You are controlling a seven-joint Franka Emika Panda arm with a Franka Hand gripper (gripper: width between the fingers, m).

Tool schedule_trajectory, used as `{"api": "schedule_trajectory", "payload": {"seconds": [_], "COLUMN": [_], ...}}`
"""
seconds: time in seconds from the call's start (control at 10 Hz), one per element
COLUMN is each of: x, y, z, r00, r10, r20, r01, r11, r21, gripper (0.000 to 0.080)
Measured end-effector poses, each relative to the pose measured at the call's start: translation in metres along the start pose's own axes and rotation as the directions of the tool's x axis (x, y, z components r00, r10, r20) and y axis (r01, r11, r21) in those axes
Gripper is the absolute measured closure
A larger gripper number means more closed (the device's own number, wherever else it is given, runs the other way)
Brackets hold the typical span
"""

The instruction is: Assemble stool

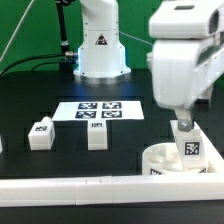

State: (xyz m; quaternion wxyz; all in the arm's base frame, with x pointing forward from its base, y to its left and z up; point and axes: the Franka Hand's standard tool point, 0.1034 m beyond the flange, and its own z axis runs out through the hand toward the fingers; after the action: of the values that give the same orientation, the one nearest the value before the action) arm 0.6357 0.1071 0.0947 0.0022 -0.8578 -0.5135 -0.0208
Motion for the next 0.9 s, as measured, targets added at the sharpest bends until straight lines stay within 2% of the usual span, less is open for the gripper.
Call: {"api": "schedule_trajectory", "payload": {"seconds": [0.3, 0.5, 0.7, 0.8, 0.9], "x": [0.001, 0.002, 0.002, 0.002, 0.002], "y": [-0.002, -0.002, -0.002, -0.003, -0.003], "z": [0.023, 0.026, 0.027, 0.027, 0.027], "r00": [0.973, 0.981, 0.983, 0.998, 1.000], "r10": [-0.229, -0.195, -0.184, -0.064, 0.005], "r20": [0.013, 0.012, 0.013, 0.011, 0.012], "r01": [0.229, 0.195, 0.184, 0.064, -0.005], "r11": [0.973, 0.981, 0.983, 0.998, 1.000], "r21": [0.011, 0.013, 0.014, 0.015, 0.014], "gripper": [0.0150, 0.0150, 0.0412, 0.0461, 0.0461]}}
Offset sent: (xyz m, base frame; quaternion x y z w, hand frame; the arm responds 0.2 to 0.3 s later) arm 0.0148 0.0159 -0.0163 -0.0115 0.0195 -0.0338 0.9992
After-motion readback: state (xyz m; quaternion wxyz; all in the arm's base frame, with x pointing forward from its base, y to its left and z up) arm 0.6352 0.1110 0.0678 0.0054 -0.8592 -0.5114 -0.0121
